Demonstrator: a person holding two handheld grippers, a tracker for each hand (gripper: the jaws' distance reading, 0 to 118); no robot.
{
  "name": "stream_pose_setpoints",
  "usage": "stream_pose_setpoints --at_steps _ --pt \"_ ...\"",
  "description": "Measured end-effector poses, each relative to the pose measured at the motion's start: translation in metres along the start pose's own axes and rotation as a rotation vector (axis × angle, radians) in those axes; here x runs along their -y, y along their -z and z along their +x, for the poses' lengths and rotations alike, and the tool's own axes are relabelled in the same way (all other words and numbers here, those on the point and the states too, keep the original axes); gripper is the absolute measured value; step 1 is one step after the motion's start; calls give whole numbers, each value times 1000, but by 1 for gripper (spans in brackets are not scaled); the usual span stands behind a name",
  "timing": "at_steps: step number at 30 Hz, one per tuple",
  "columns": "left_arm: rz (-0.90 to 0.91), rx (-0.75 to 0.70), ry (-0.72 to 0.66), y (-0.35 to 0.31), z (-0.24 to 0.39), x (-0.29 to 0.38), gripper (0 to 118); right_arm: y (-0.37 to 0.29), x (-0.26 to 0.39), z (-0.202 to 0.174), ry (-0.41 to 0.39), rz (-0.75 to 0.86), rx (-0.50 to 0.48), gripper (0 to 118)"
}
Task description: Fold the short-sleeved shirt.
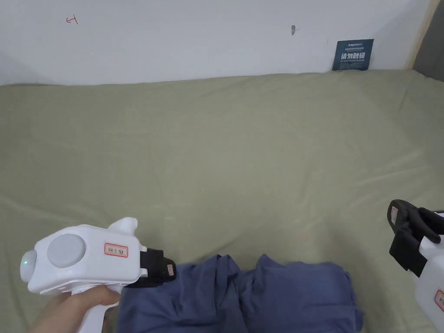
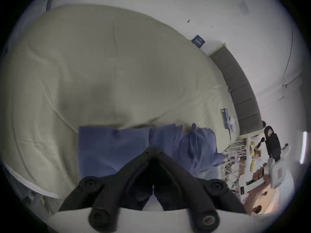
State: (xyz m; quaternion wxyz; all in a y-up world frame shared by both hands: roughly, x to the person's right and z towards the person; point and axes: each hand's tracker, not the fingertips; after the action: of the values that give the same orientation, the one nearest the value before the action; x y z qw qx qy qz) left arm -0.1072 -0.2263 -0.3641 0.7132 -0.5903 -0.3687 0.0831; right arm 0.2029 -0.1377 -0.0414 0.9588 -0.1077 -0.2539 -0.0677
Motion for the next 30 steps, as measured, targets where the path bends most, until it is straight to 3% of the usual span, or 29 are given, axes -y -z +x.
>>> stream_pose_setpoints --at_steps 3,6,9,12,16,21,25,26,27,29,30 --pt "-64 61 -25 40 -2 7 0 1 2 -5 -8 -10 -7 1" --pt "-159 224 -99 90 8 28 0 1 5 -9 -20 -22 -15 1" --pt "-149 212 -106 118 14 45 0 0 5 -11 -26 -34 -20 1" --pt "-132 224 -112 99 17 39 0 1 6 -15 -37 -43 -30 1" --pt "-59 127 45 27 17 25 0 4 3 -22 -48 -37 -45 1" --pt "98 60 44 -68 -32 19 0 9 3 -32 -49 -32 -65 1" --pt "117 20 59 -81 -68 24 1 12 3 -42 -53 -34 -87 1" --pt "92 7 48 -79 -75 24 11 11 3 -44 -55 -33 -91 1" --pt "45 37 41 -73 -79 24 31 11 4 -48 -59 -33 -92 1" --pt "16 119 19 -61 -88 26 93 11 4 -52 -69 -39 -102 1" --pt "1 179 12 -53 -90 27 107 11 5 -54 -76 -44 -103 1"
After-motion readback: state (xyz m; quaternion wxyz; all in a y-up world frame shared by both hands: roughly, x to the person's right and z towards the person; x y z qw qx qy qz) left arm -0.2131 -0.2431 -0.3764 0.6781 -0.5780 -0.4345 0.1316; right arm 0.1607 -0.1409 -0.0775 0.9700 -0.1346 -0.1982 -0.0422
